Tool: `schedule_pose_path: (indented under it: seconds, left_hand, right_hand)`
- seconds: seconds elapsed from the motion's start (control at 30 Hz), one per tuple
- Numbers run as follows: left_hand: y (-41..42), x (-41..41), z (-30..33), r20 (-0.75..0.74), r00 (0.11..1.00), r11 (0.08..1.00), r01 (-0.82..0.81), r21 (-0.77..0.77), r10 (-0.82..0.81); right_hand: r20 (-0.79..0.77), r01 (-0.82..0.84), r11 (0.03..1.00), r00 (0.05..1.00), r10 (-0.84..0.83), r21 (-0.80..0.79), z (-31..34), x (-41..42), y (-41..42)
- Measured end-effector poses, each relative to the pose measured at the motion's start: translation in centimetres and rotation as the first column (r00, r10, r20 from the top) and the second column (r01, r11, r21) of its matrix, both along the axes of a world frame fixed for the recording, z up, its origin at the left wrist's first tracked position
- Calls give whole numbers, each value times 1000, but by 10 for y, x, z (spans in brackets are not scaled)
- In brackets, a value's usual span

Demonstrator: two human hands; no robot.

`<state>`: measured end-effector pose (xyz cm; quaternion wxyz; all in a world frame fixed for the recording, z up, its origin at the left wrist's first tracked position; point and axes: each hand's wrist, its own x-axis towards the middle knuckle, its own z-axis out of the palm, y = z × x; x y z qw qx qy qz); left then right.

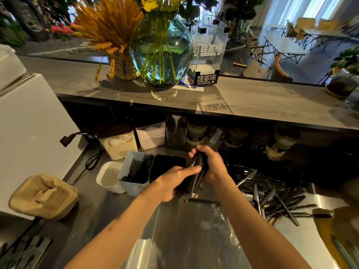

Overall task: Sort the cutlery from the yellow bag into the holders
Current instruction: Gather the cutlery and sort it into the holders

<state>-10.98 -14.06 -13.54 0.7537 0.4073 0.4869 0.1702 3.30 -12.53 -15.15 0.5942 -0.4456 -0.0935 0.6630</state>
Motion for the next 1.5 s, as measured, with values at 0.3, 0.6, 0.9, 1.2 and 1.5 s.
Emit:
schedule_pose_path:
  seconds: [0.3,0.6,0.9,1.2,1.5]
  left_hand:
    - [-5,29,-4,87,659,633,-664,-398,747]
    - [-8,49,15,73,711,699,-658,-281,699]
    - [27,-6,0,-148,968,977,-188,103,202]
    - [87,-10,58,217,963,831,-252,496,163]
    - [76,2,9,-180,972,805,228,548,-152]
  right_hand:
    - [25,506,833,851,-524,223,20,-14,-5]
    - [71,432,888,892,-447,158,9,-45,-12]
    - [382,-376,891,885,265,253,14,10,-18]
    - [513,-794,605,541,666,52,-2,10,-28]
    - [526,-794,606,491,695,-60,1,11,-26]
